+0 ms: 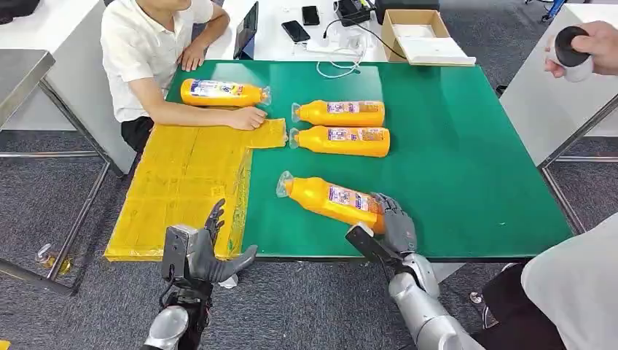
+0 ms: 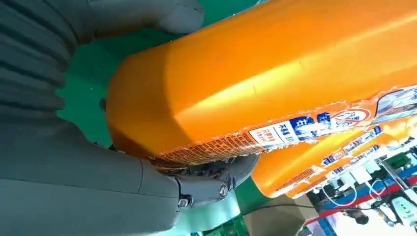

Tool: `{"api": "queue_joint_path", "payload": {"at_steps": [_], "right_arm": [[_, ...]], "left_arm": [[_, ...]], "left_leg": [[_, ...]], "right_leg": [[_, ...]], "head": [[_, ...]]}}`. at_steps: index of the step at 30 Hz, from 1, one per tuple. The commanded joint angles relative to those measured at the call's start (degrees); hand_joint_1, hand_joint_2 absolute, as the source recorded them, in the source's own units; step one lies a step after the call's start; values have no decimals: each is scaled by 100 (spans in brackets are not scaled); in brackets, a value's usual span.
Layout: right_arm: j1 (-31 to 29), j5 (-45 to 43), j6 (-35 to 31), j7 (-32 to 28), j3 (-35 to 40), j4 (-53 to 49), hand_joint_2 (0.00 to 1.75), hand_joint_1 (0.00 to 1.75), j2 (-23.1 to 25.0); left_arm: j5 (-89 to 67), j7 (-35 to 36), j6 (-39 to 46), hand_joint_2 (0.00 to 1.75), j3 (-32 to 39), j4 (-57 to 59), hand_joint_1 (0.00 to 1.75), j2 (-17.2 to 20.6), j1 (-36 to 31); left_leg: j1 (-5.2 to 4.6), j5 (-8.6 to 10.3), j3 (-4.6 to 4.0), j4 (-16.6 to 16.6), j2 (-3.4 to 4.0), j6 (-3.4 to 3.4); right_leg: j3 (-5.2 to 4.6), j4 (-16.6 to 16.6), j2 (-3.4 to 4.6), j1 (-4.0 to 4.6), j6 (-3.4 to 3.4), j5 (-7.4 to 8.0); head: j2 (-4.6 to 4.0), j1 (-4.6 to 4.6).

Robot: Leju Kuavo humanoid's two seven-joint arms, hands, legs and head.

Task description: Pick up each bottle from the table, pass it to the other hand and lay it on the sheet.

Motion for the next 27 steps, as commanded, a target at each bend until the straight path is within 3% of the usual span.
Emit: {"api": "queue_joint_path", "payload": {"at_steps": [1,7,10,15,22,27], "right_arm": [[15,-592,126,-346,-57,-314,175,175,204],[433,-1235,422,-654,559,-1350,175,175,401],[564,-1430,712,-518,963,-1711,175,175,547],[773,-1739,1030,-500,1706,-2002,175,175,789],[791,-1821,1015,-469,1788,-2047,175,175,736],[861,-1856,1198,-423,2352,-2052,175,175,830]], "left_arm": [[294,-114,-140,175,21,640,0,84,-56],[721,-477,-554,175,14,233,0,46,112],[823,-660,-898,175,-42,14,0,31,124],[1296,-492,-1308,175,-64,-86,0,-125,133],[1305,-494,-1304,175,-76,-100,0,-110,142],[1422,-540,-1453,175,-260,-256,0,-73,68]], "left_leg": [[0,-3,14,-8,12,-6],[1,-10,12,-5,20,-10],[3,-11,2,1,20,-8],[6,-9,-9,1,22,-8],[2,-2,-15,-3,3,-5],[3,-5,-13,-1,7,-7]], "right_leg": [[9,-4,6,2,-10,-1],[4,1,13,4,-15,-6],[-6,7,14,4,-13,-7],[-15,4,16,7,-12,-3],[-19,1,0,2,-7,-3],[-16,2,2,3,-10,-6]], "head": [[0,0],[0,0],[0,0],[0,0],[0,0],[0,0]]}}
